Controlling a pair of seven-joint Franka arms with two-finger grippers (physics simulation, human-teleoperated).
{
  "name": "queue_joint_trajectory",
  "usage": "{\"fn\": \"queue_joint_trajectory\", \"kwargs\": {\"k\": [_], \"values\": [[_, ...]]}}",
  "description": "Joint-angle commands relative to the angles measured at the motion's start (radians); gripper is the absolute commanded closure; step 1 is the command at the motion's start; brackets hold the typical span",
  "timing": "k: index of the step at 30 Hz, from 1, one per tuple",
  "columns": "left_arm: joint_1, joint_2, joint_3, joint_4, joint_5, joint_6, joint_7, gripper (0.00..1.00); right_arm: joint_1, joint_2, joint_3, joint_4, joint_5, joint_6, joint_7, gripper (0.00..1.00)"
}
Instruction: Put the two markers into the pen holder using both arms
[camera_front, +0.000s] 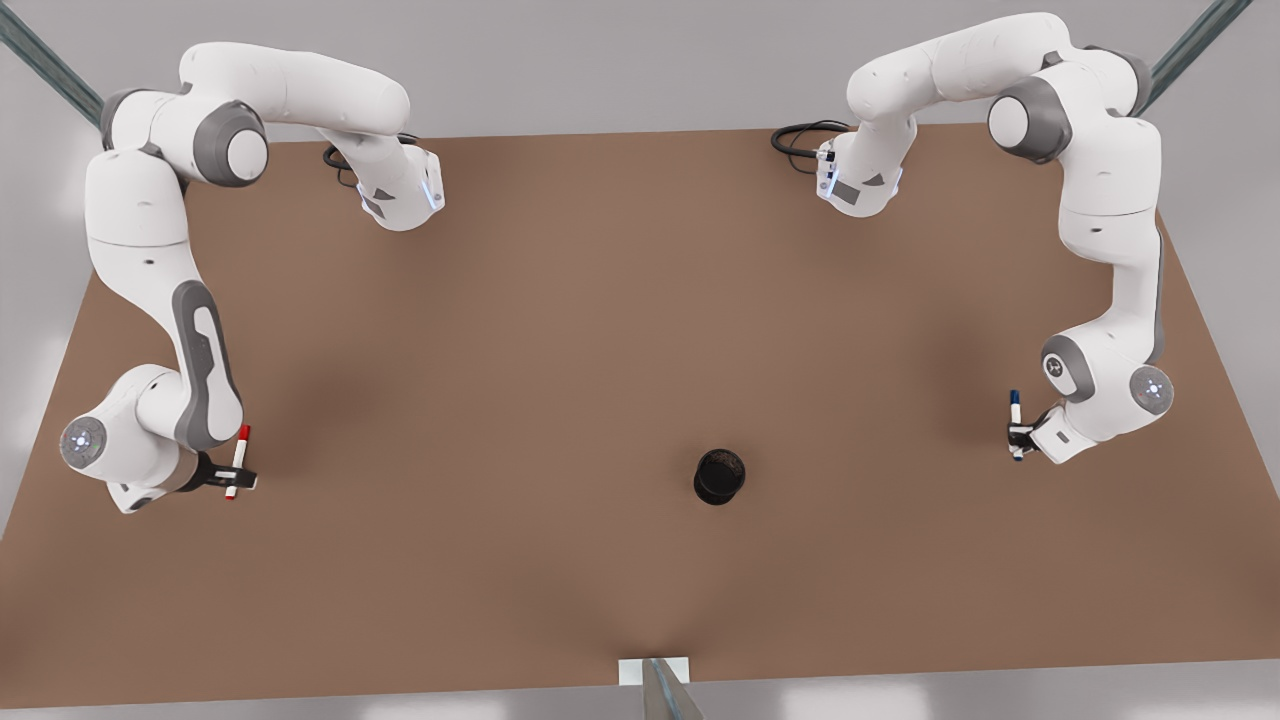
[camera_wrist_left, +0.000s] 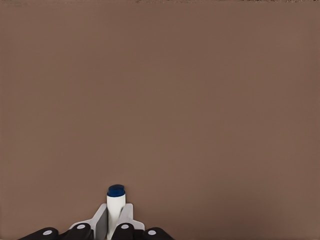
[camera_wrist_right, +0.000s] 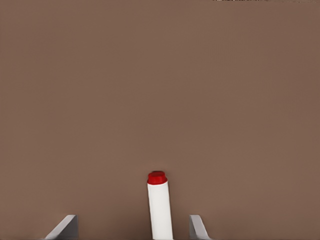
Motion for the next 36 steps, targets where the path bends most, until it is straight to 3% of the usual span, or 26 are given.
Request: {"fn": "queue_joint_trajectory", "kwargs": {"k": [1,3,6,8,9,12,14,16,21,22,25,30,33,36], "values": [[-0.01,-0.008,-0.001,0.004,-0.01,-0.022,-0.02,0.79,-0.001,0.0,0.0,0.0,0.0,0.032,-0.247,0.3],[-0.031,-0.052,-0.004,0.019,-0.01,-0.089,-0.035,0.79,-0.005,0.0,0.0,-0.005,0.0,0.032,-0.247,0.42],[-0.094,-0.17,-0.059,0.022,-0.045,-0.185,-0.066,0.79,-0.007,0.004,0.0,-0.008,0.0,0.034,-0.247,0.43],[-0.096,-0.215,-0.132,0.063,-0.347,-0.3,-0.097,0.79,-0.022,0.007,0.002,-0.008,0.0,0.035,-0.273,0.43],[-0.094,-0.219,-0.187,0.099,-0.403,-0.369,-0.192,0.79,-0.033,0.008,0.002,-0.008,0.002,0.04,-0.288,0.43],[-0.105,-0.216,-0.349,0.2,-0.43,-0.376,-0.454,0.79,-0.037,0.011,0.002,-0.008,0.003,0.042,-0.314,0.43],[-0.194,-0.207,-0.356,0.277,-0.43,-0.364,-0.577,0.79,-0.034,0.016,0.002,-0.009,0.003,0.043,-0.316,0.44],[-0.281,-0.197,-0.354,0.284,-0.602,-0.197,-0.626,0.79,-0.031,0.016,0.003,-0.009,0.003,0.043,-0.317,0.46],[-0.468,-0.115,-0.346,0.277,-0.643,0.149,-0.746,0.79,-0.031,0.016,0.003,-0.012,0.003,0.043,-0.324,0.58],[-0.47,-0.104,-0.346,0.28,-0.633,0.177,-0.724,0.79,-0.031,0.016,0.003,-0.014,0.002,0.043,-0.324,0.63],[-0.477,-0.104,-0.346,0.278,-0.636,0.263,-0.262,0.79,-0.033,0.014,0.003,-0.034,0.002,0.071,-0.333,0.67],[-0.474,-0.117,-0.352,0.221,-0.643,0.351,0.064,0.79,-0.033,0.011,0.005,-0.034,0.002,0.065,-0.334,0.79],[-0.484,-0.126,-0.359,0.191,-0.642,0.443,0.202,0.79,-0.031,-0.018,0.023,-0.028,0.002,0.014,-0.328,0.79],[-0.497,-0.126,-0.365,0.136,-0.645,0.539,0.285,0.79,-0.022,-0.102,0.097,-0.005,0.0,0.002,-0.319,0.79]]}}
